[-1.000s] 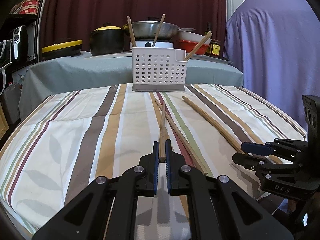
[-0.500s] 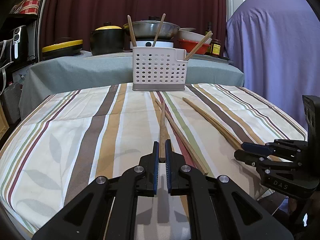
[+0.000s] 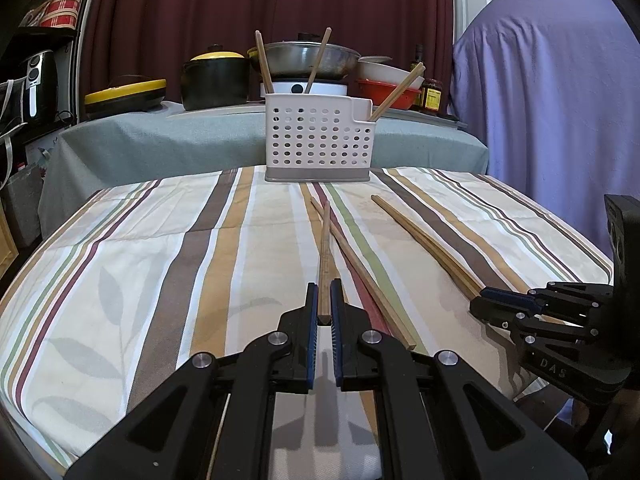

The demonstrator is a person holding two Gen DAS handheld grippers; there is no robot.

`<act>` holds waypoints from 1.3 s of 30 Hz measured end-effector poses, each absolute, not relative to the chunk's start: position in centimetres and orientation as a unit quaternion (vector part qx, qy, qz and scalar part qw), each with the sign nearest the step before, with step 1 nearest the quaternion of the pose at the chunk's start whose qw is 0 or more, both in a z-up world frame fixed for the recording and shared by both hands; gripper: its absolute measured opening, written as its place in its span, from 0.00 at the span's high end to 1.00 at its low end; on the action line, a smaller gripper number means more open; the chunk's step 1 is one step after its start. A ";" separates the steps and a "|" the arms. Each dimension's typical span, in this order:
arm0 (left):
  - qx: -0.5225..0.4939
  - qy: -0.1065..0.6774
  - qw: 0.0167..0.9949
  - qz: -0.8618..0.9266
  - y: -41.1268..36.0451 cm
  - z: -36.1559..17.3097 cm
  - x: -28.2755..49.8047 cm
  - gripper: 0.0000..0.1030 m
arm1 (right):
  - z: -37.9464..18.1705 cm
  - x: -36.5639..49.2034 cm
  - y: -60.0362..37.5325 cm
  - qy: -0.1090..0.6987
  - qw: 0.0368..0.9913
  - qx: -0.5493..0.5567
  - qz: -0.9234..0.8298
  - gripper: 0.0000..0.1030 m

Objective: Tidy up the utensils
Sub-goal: 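Close the right tool on another chopstick while the left tool holds its chopstick, then lift both held chopsticks and carry them above the white basket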

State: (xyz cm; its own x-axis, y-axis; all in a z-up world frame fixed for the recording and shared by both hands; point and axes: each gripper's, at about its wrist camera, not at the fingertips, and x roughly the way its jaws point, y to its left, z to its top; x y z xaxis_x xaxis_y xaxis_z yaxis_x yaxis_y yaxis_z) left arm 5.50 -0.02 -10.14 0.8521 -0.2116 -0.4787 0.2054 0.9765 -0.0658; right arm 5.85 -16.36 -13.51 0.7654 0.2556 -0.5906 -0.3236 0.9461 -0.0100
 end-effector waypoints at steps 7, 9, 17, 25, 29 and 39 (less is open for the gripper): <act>-0.006 0.247 0.963 -0.108 0.0 -10.0 5.4 0.93 | -13.5 5.9 -16.6 0.306 0.938 -0.055 0.150 0.90; -0.006 0.245 0.964 -0.107 0.0 -9.9 5.4 0.93 | -13.5 5.9 -16.7 0.306 0.939 -0.053 0.148 0.90; -0.005 0.239 0.965 -0.106 -0.2 -9.5 5.2 0.93 | -12.6 5.2 -16.9 0.284 0.947 -0.055 0.139 0.94; -0.003 0.221 0.970 -0.104 -0.3 -8.5 5.1 0.93 | -10.9 4.7 -17.6 0.249 0.959 -0.060 0.124 0.94; 0.001 0.209 0.973 -0.102 -0.2 -7.7 5.1 0.93 | -9.8 4.5 -18.2 0.231 0.964 -0.055 0.119 0.94; 0.001 0.167 0.981 -0.098 -0.2 -4.6 5.2 0.93 | -6.1 4.0 -18.8 0.178 0.976 -0.055 0.114 0.94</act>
